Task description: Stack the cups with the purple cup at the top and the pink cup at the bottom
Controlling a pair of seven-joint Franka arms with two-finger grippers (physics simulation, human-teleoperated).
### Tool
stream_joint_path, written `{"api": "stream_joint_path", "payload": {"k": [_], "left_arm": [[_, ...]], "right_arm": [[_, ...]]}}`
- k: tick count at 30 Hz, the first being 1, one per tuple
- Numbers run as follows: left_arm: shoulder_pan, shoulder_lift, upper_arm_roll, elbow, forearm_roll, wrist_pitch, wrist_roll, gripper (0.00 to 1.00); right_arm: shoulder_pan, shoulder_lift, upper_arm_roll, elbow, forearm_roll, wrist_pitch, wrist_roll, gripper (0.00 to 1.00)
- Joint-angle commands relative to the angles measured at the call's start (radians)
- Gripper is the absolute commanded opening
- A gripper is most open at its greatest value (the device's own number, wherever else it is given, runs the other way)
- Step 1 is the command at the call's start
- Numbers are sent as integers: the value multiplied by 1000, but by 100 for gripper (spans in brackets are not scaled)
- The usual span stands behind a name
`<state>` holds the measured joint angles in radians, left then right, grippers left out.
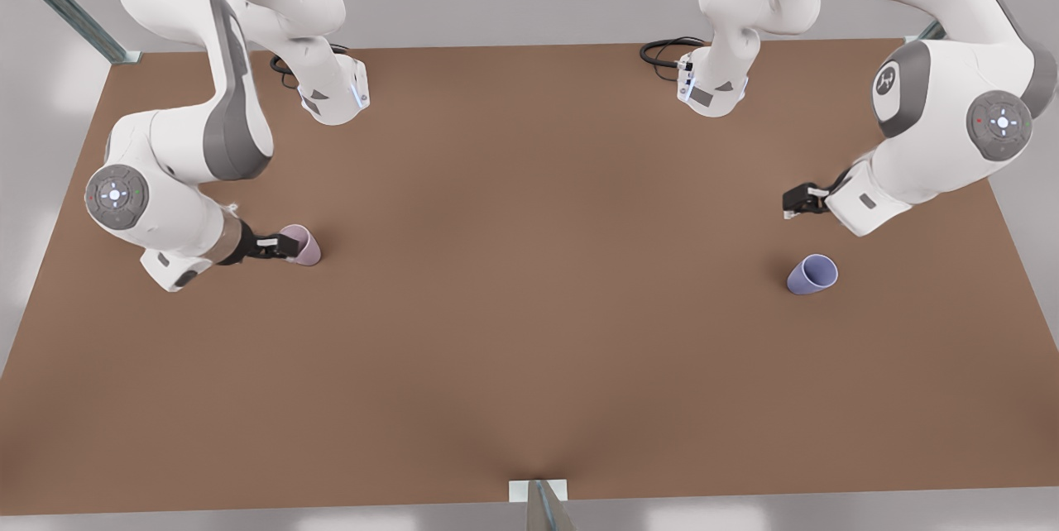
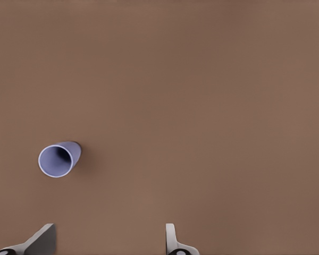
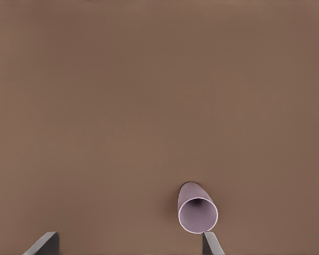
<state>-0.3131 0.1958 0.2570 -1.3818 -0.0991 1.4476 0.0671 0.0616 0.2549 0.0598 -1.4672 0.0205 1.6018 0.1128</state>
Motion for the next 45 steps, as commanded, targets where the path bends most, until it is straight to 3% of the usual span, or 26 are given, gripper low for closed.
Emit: {"api": "stream_joint_path", "payload": {"k": [1,6,11,13,18,30,34,45], "left_arm": [[0,2,1,-2,2,88,33,100],[6,48,19,-22,2,56,37,100],[9,45,19,-56,-1,50,34,100],[9,45,21,-63,2,48,33,100],[9,43,21,-88,2,48,34,100],[9,40,22,-85,4,59,40,100],[9,37,34,-80,32,54,40,100],[8,45,25,-63,25,48,50,100]], "right_arm": [[-6,12,0,22,4,96,27,100],[-20,24,-6,24,4,89,27,100],[-71,-138,-5,-341,30,237,5,100],[-65,-168,-1,-412,30,265,5,100],[-78,-131,-5,-413,29,271,4,100],[-152,-135,-8,-614,30,273,-82,100],[-252,-91,-8,-670,33,402,-209,100],[-292,-9,-5,-786,33,661,-326,99]]}}
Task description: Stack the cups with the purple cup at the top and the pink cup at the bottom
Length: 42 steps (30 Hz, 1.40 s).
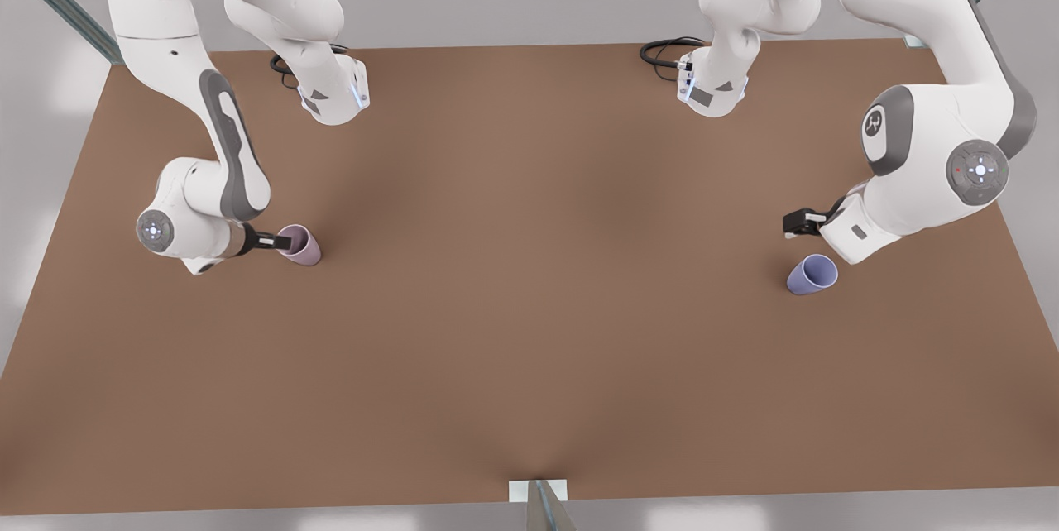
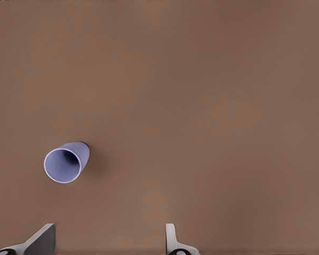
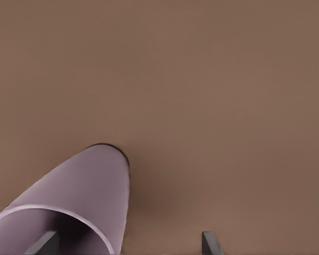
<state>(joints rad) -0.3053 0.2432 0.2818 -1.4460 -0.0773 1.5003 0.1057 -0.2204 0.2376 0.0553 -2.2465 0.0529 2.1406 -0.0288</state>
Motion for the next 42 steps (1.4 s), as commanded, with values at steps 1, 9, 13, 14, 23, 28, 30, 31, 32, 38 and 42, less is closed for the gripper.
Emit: {"api": "stream_joint_path", "payload": {"k": [1,9,13,14,23,28,30,31,32,38,42], "left_arm": [[0,-2,0,1,7,-5,9,100],[0,10,2,9,11,11,9,100],[-1,4,0,9,8,-5,8,100],[-6,5,-1,9,8,-5,5,100],[3,11,10,7,19,11,11,100],[17,28,11,7,24,14,8,100],[29,14,11,-1,25,34,8,100],[29,22,11,3,25,34,9,100],[26,37,11,9,24,32,11,100],[17,54,27,32,27,35,12,100],[51,70,92,-65,14,236,114,100]], "right_arm": [[-7,6,0,-24,2,125,-184,94],[12,5,29,-18,4,98,-183,22],[12,-6,54,-27,8,67,-180,21],[12,-11,55,-24,8,61,-171,21],[93,-43,84,304,28,-214,62,21],[202,28,146,547,27,-257,277,21],[334,81,147,625,19,-245,407,21],[430,138,147,700,-2,-246,431,21],[481,177,147,751,-8,-248,512,21],[806,683,141,1485,-30,-332,929,21],[849,824,212,1539,-10,45,963,21]]}}
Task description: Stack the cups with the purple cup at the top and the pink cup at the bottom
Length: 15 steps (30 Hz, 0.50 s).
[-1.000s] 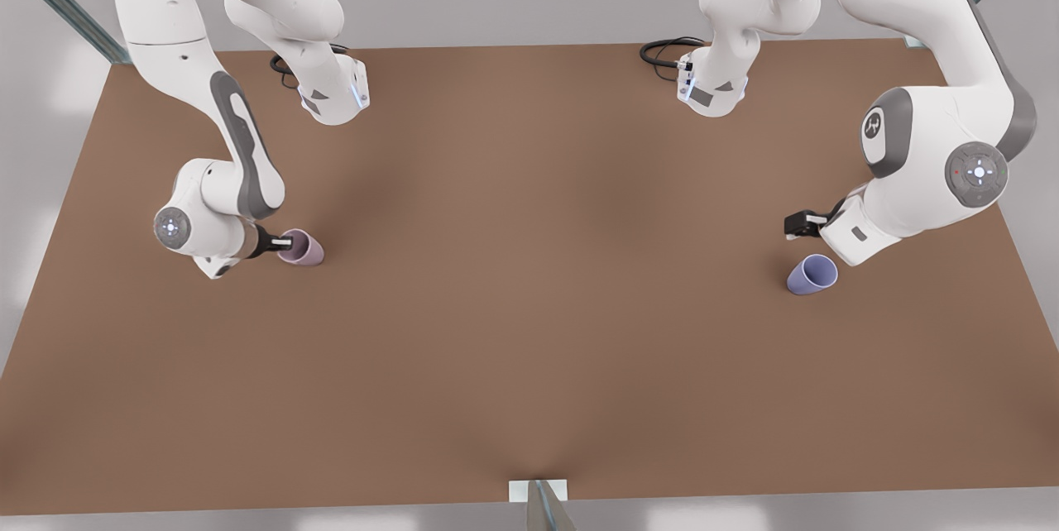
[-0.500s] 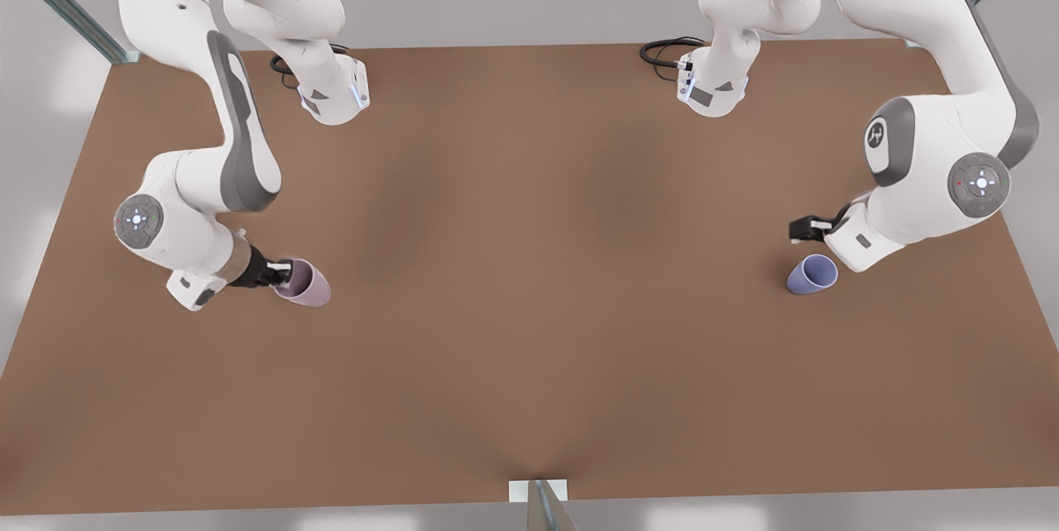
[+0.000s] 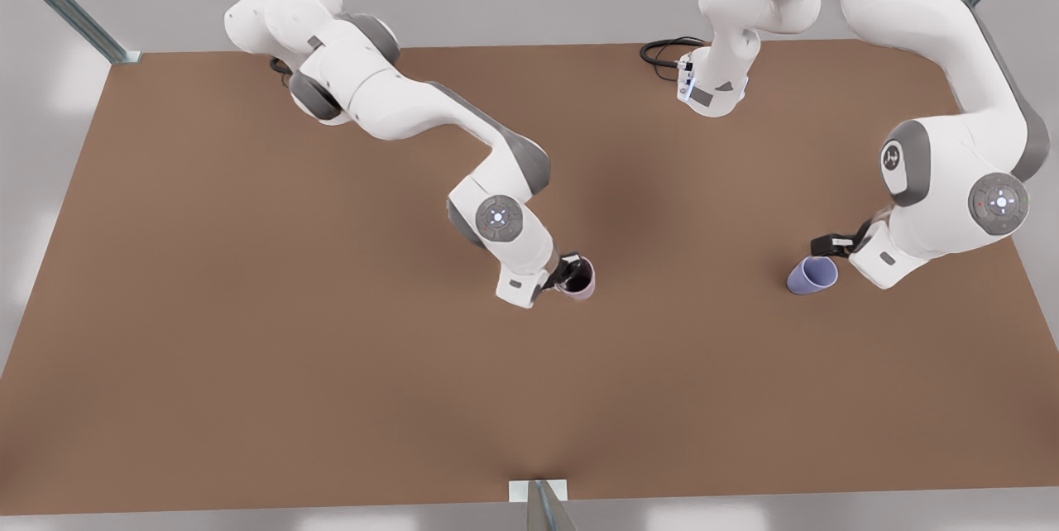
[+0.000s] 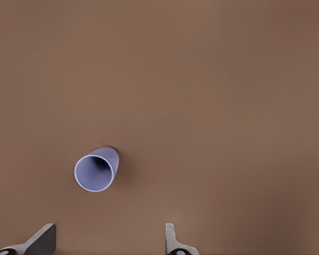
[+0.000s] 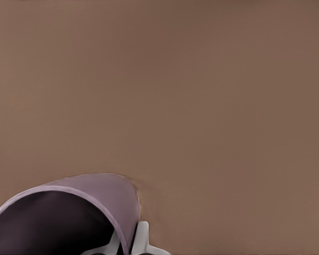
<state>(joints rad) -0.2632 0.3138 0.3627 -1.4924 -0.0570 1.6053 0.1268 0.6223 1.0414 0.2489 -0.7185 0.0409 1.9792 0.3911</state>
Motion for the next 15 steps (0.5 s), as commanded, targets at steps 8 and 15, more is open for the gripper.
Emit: {"api": "stream_joint_path", "payload": {"k": [8,15], "left_arm": [[12,8,121,-319,-9,413,261,100],[25,53,121,-407,-12,565,258,100]], "right_arm": [[82,115,-31,5,-7,357,542,21],[102,141,-57,-4,-36,224,500,21]]}}
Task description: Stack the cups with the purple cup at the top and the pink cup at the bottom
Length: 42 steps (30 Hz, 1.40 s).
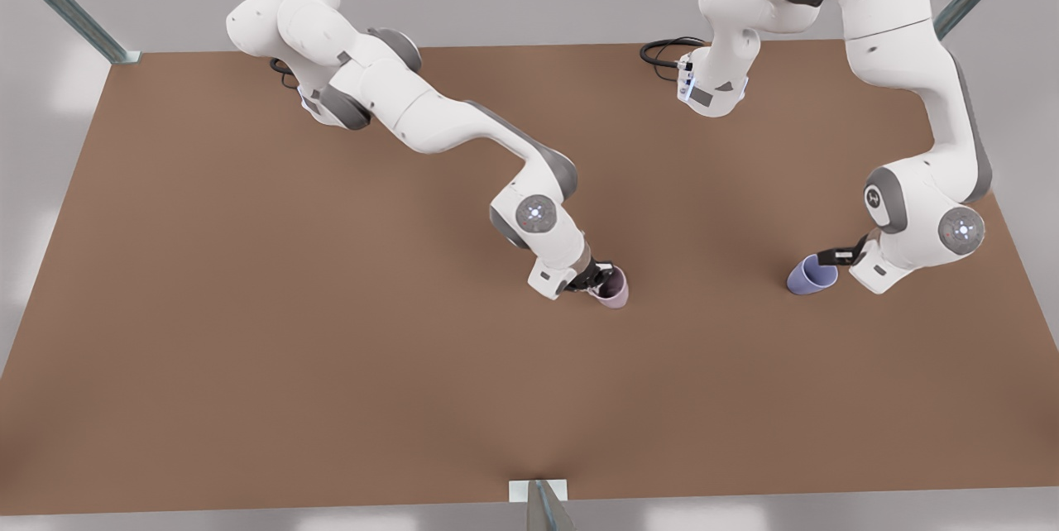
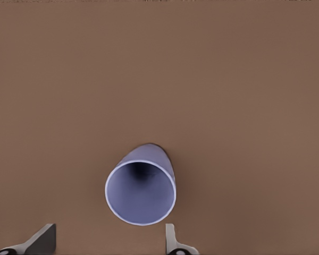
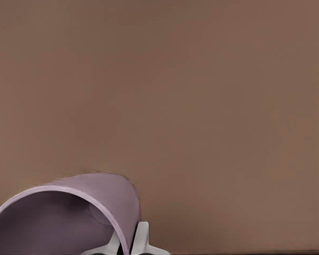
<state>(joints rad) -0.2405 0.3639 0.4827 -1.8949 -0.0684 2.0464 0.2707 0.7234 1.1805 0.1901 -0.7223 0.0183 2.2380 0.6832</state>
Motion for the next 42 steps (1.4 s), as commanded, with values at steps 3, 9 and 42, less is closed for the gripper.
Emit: {"api": "stream_joint_path", "payload": {"k": [3,9,42], "left_arm": [[16,17,1,-18,-2,136,113,100],[40,52,-1,-64,-22,170,116,100],[-212,118,-230,494,-71,-456,-610,21]], "right_arm": [[1,16,5,-2,-14,-41,208,21],[27,30,-5,-2,-14,-29,208,77],[-667,-1116,-124,-933,-17,-463,-444,100]]}}
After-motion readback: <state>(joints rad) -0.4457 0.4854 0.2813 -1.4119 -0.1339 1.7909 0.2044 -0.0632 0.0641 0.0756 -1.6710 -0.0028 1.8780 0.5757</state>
